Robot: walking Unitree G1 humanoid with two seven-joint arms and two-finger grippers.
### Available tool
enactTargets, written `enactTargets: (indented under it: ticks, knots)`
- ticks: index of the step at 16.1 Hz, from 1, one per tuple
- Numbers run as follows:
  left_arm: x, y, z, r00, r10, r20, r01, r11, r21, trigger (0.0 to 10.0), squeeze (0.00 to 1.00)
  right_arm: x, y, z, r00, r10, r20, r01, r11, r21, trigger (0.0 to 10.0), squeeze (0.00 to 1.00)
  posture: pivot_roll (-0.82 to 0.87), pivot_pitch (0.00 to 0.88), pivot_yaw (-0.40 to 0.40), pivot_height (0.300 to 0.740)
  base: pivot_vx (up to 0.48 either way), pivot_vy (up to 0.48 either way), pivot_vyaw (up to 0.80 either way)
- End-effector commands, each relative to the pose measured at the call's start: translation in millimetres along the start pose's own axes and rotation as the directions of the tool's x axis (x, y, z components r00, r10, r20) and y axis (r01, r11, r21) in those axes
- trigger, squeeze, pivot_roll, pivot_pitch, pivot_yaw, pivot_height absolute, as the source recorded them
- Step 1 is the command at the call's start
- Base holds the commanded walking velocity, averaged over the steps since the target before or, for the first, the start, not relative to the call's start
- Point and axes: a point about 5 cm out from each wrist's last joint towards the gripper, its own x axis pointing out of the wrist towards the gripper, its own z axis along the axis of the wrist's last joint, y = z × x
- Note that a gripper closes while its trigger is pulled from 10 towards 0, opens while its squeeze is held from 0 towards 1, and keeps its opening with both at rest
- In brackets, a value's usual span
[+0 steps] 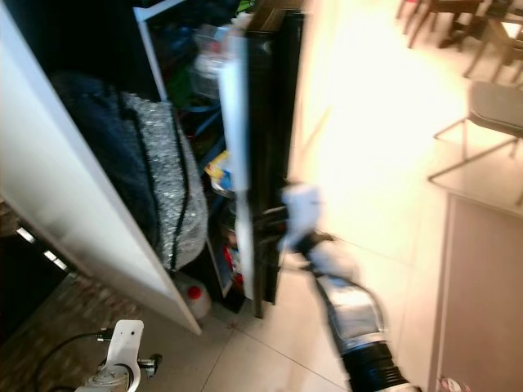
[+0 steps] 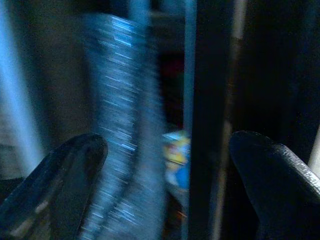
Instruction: Restocking fridge
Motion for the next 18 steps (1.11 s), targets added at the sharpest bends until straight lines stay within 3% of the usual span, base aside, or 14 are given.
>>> enactTargets:
  ticks: [1, 6, 10, 11, 12, 13, 14, 15, 16, 17, 18]
  knots:
    - [-1.0, 4.2, -9, 0.999, 0.005, -0.036, -0.004, 1.0, 0.018, 10.0, 0.0, 0.4, 6.4, 2, 1.0, 0.03, -0.003, -0.03, 1.0, 0.0, 10.0, 0.0, -0.17, 0.078, 0.045, 0.74, 0.0, 0.0, 0.0]
    - [-0.9, 4.4, -9, 0.999, 0.004, -0.037, -0.003, 1.0, 0.022, 10.0, 0.0, -10.4, -12.7, 1, 0.997, -0.065, -0.043, 0.065, 0.998, -0.005, 10.0, 0.0, -0.18, 0.082, 0.045, 0.74, 0.0, 0.0, 0.0]
    - [-0.8, 4.4, -8, 0.999, 0.001, -0.036, 0.0, 1.0, 0.025, 10.0, 0.0, -25.0, -47.6, 6, 0.971, -0.234, -0.044, 0.233, 0.972, -0.012, 10.0, 0.0, -0.17, 0.08, 0.045, 0.74, 0.0, 0.0, 0.0]
    - [-0.8, 4.2, -8, 0.999, 0.001, -0.036, -0.001, 1.0, 0.025, 10.0, 0.0, -34.2, -64.6, 2, 0.94, -0.337, -0.053, 0.337, 0.942, -0.005, 10.0, 0.0, -0.17, 0.08, 0.046, 0.74, 0.0, 0.0, 0.0]
    - [-0.8, 4.1, -8, 0.999, 0.001, -0.035, 0.0, 1.0, 0.025, 10.0, 0.0, -54.3, -91.4, -8, 0.864, -0.497, -0.086, 0.5, 0.866, 0.026, 10.0, 0.0, -0.17, 0.08, 0.046, 0.74, 0.0, 0.0, 0.0]
    - [-0.8, 4.0, -8, 0.999, 0.001, -0.035, 0.0, 1.0, 0.026, 10.0, 0.0, -68.0, -105.5, -15, 0.802, -0.586, -0.117, 0.591, 0.807, 0.015, 10.0, 0.0, -0.17, 0.081, 0.047, 0.74, 0.0, 0.0, 0.0]
    - [-0.8, 4.0, -8, 0.999, 0.001, -0.036, 0.0, 1.0, 0.026, 10.0, 0.0, -106.0, -129.4, -41, 0.645, -0.731, -0.221, 0.757, 0.65, 0.06, 10.0, 0.0, -0.17, 0.081, 0.046, 0.74, 0.0, 0.0, 0.0]
    - [-0.8, 4.2, -8, 0.999, 0.001, -0.036, 0.0, 1.0, 0.027, 10.0, 0.0, -127.4, -132.8, -62, 0.58, -0.754, -0.308, 0.801, 0.598, 0.043, 10.0, 0.0, -0.17, 0.081, 0.047, 0.74, 0.0, 0.0, 0.0]
    - [-0.8, 4.2, -8, 0.999, 0.001, -0.036, 0.0, 1.0, 0.027, 10.0, 0.0, -136.1, -132.1, -72, 0.556, -0.755, -0.348, 0.814, 0.58, 0.04, 10.0, 0.0, -0.17, 0.081, 0.047, 0.74, 0.0, 0.0, 0.0]
    - [-0.8, 4.2, -8, 0.999, -0.001, -0.035, 0.002, 1.0, 0.028, 10.0, 0.0, -163.3, -121.7, -105, 0.47, -0.731, -0.495, 0.842, 0.539, 0.004, 10.0, 0.0, -0.17, 0.08, 0.049, 0.74, 0.0, 0.0, 0.0]
    - [-0.8, 4.3, -8, 0.999, -0.003, -0.034, 0.003, 1.0, 0.024, 10.0, 0.0, -181.7, -105.1, -131, 0.403, -0.688, -0.604, 0.845, 0.533, -0.044, 10.0, 0.0, -0.17, 0.081, 0.05, 0.74, 0.0, 0.0, 0.0]
